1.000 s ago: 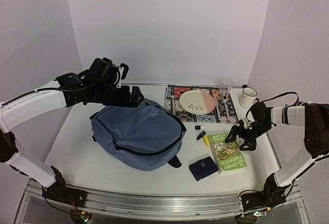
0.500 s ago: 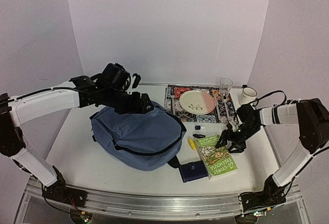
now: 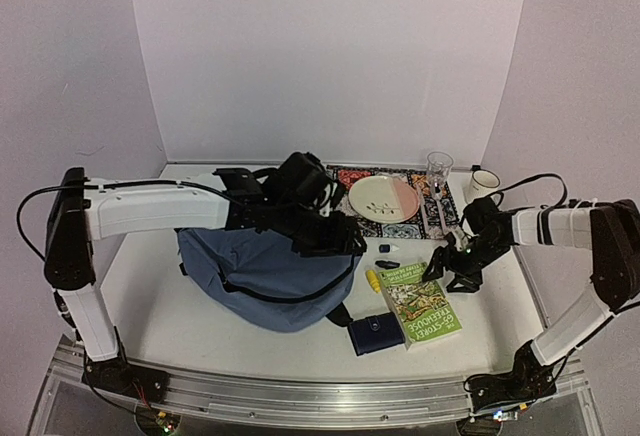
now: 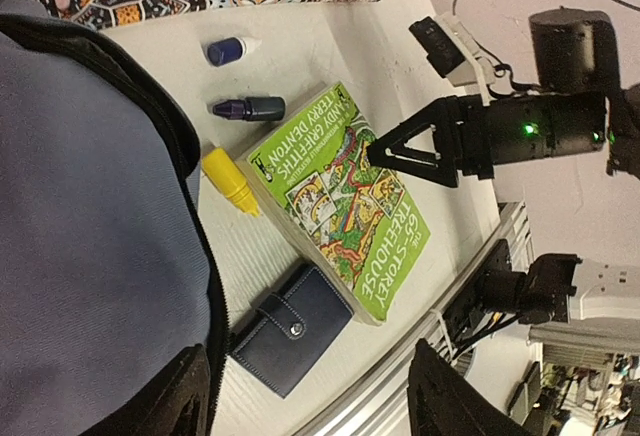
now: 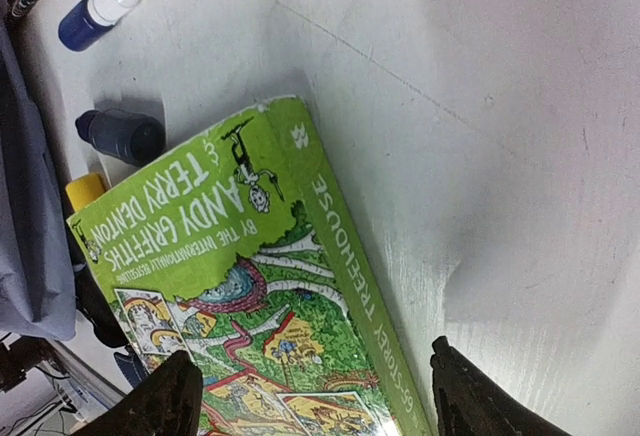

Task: Pack the student bag
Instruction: Adjust the book at the center of the board, then pick up the book at the center of the board.

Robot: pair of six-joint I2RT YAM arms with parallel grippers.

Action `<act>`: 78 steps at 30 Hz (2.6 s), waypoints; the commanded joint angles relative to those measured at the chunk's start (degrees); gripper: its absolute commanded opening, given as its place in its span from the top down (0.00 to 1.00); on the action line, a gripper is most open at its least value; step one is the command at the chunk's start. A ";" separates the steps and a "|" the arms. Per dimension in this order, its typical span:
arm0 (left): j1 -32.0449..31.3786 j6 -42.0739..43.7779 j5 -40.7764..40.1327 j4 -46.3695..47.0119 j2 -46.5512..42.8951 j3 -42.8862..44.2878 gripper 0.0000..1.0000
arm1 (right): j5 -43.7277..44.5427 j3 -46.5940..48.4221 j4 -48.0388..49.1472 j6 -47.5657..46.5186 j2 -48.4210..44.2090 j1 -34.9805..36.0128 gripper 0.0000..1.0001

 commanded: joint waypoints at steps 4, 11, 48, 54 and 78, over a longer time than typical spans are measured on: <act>-3.70 -6.71 0.67 2.40 9.35 8.65 0.41 | -3.81 -4.25 -0.56 -0.38 -2.27 1.16 0.24; -5.21 -10.31 -0.76 2.83 14.68 8.23 0.49 | -8.69 -6.60 6.65 3.68 -2.70 5.11 0.34; -5.47 -24.08 -2.84 21.70 15.63 -0.86 0.70 | -11.98 -8.72 20.35 13.29 -3.24 15.30 0.45; -5.48 -27.95 -1.19 29.98 13.98 -3.03 0.73 | -12.34 -8.72 21.29 14.14 -3.64 15.51 0.45; -4.81 -29.39 -5.51 33.23 9.95 -9.72 0.93 | -10.62 -9.62 23.97 16.63 -6.84 15.89 0.43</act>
